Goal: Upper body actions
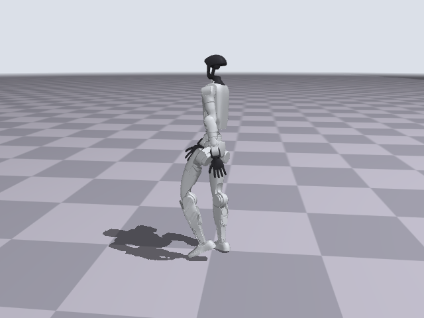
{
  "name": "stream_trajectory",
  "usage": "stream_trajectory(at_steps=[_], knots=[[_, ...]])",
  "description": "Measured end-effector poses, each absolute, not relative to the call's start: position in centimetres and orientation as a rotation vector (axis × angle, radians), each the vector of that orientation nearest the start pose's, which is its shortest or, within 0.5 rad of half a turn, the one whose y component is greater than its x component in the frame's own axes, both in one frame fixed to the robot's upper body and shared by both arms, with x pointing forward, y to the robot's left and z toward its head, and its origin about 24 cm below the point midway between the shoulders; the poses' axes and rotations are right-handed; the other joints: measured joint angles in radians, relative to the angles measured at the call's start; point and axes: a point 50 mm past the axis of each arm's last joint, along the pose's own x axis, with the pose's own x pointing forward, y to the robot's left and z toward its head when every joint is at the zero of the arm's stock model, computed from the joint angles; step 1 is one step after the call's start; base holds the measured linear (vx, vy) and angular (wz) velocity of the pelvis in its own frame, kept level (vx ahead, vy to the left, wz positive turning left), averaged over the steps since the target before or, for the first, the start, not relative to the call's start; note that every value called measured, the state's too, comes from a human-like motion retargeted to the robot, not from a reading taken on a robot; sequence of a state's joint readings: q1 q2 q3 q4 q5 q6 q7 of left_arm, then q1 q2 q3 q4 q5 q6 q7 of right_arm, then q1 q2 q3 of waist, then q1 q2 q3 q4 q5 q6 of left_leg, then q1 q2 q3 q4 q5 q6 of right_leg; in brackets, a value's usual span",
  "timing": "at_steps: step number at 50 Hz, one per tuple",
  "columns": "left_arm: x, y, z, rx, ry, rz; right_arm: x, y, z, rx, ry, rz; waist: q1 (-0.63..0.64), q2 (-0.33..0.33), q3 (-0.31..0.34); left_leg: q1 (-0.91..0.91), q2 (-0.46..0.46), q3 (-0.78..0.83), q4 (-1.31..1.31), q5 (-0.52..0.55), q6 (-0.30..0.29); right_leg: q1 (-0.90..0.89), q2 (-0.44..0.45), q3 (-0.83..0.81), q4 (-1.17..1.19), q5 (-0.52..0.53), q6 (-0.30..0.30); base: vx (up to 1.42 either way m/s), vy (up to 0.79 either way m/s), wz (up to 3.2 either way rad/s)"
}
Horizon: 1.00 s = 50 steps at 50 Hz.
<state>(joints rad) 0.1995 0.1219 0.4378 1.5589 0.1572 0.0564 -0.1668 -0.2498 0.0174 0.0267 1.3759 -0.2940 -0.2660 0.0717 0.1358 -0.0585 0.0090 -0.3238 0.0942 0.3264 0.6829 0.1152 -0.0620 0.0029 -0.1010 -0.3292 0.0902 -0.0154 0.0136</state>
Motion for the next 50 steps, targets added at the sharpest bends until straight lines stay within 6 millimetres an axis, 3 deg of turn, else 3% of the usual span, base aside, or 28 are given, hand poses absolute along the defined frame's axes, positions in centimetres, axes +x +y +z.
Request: stream_trajectory(at_steps=[4,7,12,18,21,24,27,31,33,35,38,42,46,50], knots=[[-6.5,19.9,-17.3,-0.269,1.703,0.3,15.8,-12.8,-15.0,-0.272,0.915,0.373,-0.027,0.013,-0.019,0.154,-0.074,-0.052,-0.277,0.009,-0.015,0.0,0.02,-0.01,-0.003,-0.004,0.007,0.18,-0.02,0.17],[-6.1,20.2,-17.3,-0.27,1.693,0.314,14.6,-13.6,-15.5,-0.299,0.954,0.372,-0.046,0.036,-0.031,0.249,-0.092,-0.056,-0.453,-0.067,-0.028,0.004,0.049,-0.018,-0.001,-0.007,0.013,0.23,-0.01,0.1],[-5.7,20.0,-17.3,-0.276,1.697,0.293,12.0,-16.0,-16.4,-0.355,1.055,0.357,-0.123,0.051,-0.062,0.307,-0.12,-0.081,-0.617,-0.15,0.005,0.01,0.055,-0.053,-0.001,-0.013,0.036,0.33,0.03,0.47],[-3.8,20.4,-17.4,-0.18,1.712,0.17,6.6,-19.4,-17.3,-0.271,1.246,0.176,-0.181,0.049,-0.067,0.313,-0.15,-0.123,-0.653,-0.161,0.069,-0.004,0.026,-0.079,0.069,-0.021,0.067,0.35,0.0,0.35],[-2.0,20.8,-17.4,-0.081,1.689,0.111,3.0,-20.9,-17.5,-0.205,1.353,0.079,-0.168,0.042,-0.041,0.333,-0.146,-0.109,-0.646,-0.172,0.086,-0.037,-0.002,-0.084,0.192,0.049,0.074,0.4,0.05,-0.28],[2.3,19.8,-17.6,-0.07,1.589,0.114,-0.2,-22.2,-17.3,-0.204,1.464,0.062,-0.17,0.068,-0.008,0.334,-0.105,-0.094,-0.627,-0.182,0.098,-0.142,-0.056,-0.093,0.439,0.251,0.095,0.21,0.05,-0.42],[9.7,18.4,-17.0,-0.163,1.344,0.167,-2.9,-23.6,-16.9,-0.274,1.569,0.102,-0.186,0.083,0.053,0.339,-0.075,-0.053,-0.605,-0.191,0.114,-0.304,-0.071,-0.013,0.717,0.396,0.056,0.03,0.06,-0.64],[21.4,17.9,-12.7,-0.183,0.957,0.141,-6.6,-25.6,-15.9,-0.379,1.748,0.149,-0.299,0.082,0.12,0.326,-0.083,-0.06,-0.577,-0.195,0.147,-0.548,-0.21,-0.079,1.105,0.276,-0.062,-0.05,0.17,0.08],[25.9,18.0,-9.7,-0.137,0.79,0.127,-9.1,-26.2,-15.1,-0.375,1.855,0.138,-0.355,0.081,0.151,0.34,-0.088,-0.078,-0.585,-0.187,0.163,-0.664,-0.229,-0.077,1.236,0.24,-0.094,0.02,0.09,0.54],[29.2,18.5,-6.7,-0.11,0.65,0.145,-11.7,-26.4,-14.3,-0.322,1.955,0.115,-0.411,0.085,0.172,0.351,-0.081,-0.107,-0.596,-0.175,0.169,-0.787,-0.209,-0.059,1.324,0.214,-0.091,0.06,-0.03,0.7],[32.3,18.1,-3.4,-0.163,0.496,0.161,-15.0,-26.0,-13.2,-0.202,2.036,-0.001,-0.465,0.099,0.187,0.35,-0.052,-0.14,-0.594,-0.167,0.167,-0.922,-0.158,-0.065,1.354,0.194,-0.087,0.05,-0.07,0.49],[34.2,17.2,-1.0,-0.248,0.391,0.134,-17.2,-25.4,-12.4,-0.056,2.062,-0.195,-0.483,0.098,0.211,0.362,-0.041,-0.14,-0.582,-0.172,0.172,-0.956,-0.121,-0.093,1.288,0.181,-0.104,0.01,-0.01,0.05],[33.9,17.8,-1.2,-0.179,0.39,0.142,-16.5,-24.6,-13.0,0.002,2.023,-0.241,-0.467,0.092,0.2,0.373,-0.04,-0.116,-0.59,-0.177,0.165,-0.871,-0.069,-0.067,1.16,0.202,-0.068,0.03,0.0,-0.32],[31.8,17.7,-3.8,-0.093,0.48,0.13,-13.7,-23.7,-14.4,0.001,1.92,-0.12,-0.421,0.087,0.158,0.377,-0.05,-0.077,-0.607,-0.179,0.155,-0.709,-0.039,-0.036,1.006,0.244,-0.021,0.06,0.02,-0.51]])
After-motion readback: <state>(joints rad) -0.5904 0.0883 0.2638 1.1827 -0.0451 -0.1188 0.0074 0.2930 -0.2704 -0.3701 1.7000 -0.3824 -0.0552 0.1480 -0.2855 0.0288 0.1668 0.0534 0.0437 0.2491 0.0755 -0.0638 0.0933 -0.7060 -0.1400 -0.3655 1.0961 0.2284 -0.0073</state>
